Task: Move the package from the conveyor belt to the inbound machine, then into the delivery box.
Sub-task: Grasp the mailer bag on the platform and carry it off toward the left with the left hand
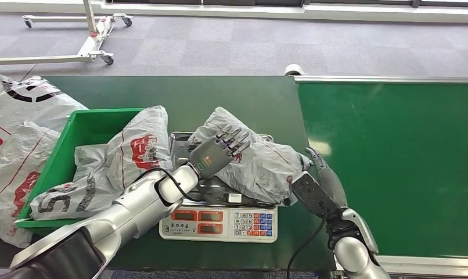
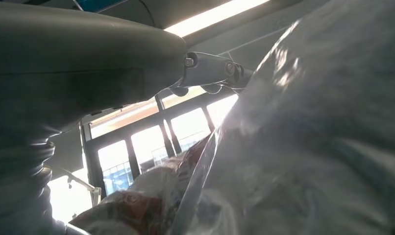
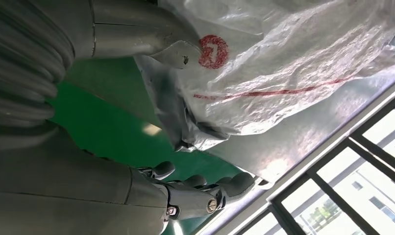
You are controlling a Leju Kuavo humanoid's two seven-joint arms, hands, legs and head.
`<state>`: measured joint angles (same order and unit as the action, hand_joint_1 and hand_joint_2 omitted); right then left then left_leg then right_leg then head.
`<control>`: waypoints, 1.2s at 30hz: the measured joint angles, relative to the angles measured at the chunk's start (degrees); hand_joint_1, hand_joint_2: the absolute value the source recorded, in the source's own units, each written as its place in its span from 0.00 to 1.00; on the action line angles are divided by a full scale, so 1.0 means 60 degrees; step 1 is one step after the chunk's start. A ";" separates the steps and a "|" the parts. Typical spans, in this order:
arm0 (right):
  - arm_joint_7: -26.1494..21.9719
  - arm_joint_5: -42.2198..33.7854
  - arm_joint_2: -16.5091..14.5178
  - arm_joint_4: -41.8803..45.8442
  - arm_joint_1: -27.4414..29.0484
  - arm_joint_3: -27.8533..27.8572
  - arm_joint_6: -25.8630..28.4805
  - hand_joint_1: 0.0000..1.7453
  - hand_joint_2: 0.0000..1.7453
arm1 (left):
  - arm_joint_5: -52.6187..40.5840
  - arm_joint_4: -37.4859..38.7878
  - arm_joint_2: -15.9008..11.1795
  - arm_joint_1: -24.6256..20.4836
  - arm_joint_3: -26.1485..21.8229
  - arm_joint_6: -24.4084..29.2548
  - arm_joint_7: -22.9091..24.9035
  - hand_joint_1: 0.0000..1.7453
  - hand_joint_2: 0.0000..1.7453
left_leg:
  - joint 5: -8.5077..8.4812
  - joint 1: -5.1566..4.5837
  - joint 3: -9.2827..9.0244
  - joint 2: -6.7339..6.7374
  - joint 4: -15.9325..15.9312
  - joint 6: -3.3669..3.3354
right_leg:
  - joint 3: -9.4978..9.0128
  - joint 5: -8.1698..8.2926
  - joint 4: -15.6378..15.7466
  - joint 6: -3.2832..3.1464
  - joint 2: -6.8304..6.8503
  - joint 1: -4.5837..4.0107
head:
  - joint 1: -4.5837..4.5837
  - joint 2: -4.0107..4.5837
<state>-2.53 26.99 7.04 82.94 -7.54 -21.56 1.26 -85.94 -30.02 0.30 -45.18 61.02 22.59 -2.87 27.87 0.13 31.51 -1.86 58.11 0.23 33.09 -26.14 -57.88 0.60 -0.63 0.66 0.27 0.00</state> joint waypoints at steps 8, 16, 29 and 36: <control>-0.0106 -0.0094 0.0004 0.0336 0.0295 0.0184 0.0107 0.00 1.00 | 0.0000 0.0464 0.0320 -0.0305 0.0053 -0.1006 -0.0841 1.00 1.00 | 0.0052 -0.0007 -0.0061 -0.0026 -0.0001 -0.0020 | -0.0126 -0.0056 0.0007 0.0012 0.0033 0.0003 | 0.0001 0.0000; -0.0196 -0.0261 0.0004 0.0542 0.0466 0.0236 0.0197 0.00 1.00 | -0.0001 0.0611 0.0420 -0.0411 -0.0057 -0.1509 -0.1167 1.00 1.00 | 0.0103 -0.0007 -0.0181 -0.0020 -0.0006 -0.0011 | -0.0205 -0.0107 0.0006 -0.0002 0.0025 0.0001 | -0.0001 0.0000; -0.0266 -0.0379 -0.0006 0.0704 0.0721 0.0292 0.0244 0.00 1.00 | -0.0007 -0.0282 -0.0071 -0.0097 -0.0703 -0.0499 0.0562 1.00 1.00 | 0.0062 -0.0005 -0.0088 0.0004 -0.0005 0.0003 | -0.0075 -0.0063 0.0002 -0.0008 0.0009 0.0000 | -0.0001 0.0000; -0.0271 -0.0383 -0.0007 0.0705 0.0814 0.0409 0.0228 0.00 1.00 | -0.0007 -0.2232 -0.1124 -0.0559 -0.1209 -0.1066 0.0899 1.00 1.00 | 0.0022 0.0006 0.0016 0.0013 -0.0003 0.0026 | 0.0041 -0.0023 -0.0009 -0.0022 -0.0019 -0.0007 | 0.0000 0.0000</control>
<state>-4.16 24.70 6.99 87.17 -2.66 -19.11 2.62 -85.99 -43.41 -6.44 -48.54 53.77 16.19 2.52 28.00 0.16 31.61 -1.79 58.09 0.38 33.34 -26.28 -57.93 0.47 -0.74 0.62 0.27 0.00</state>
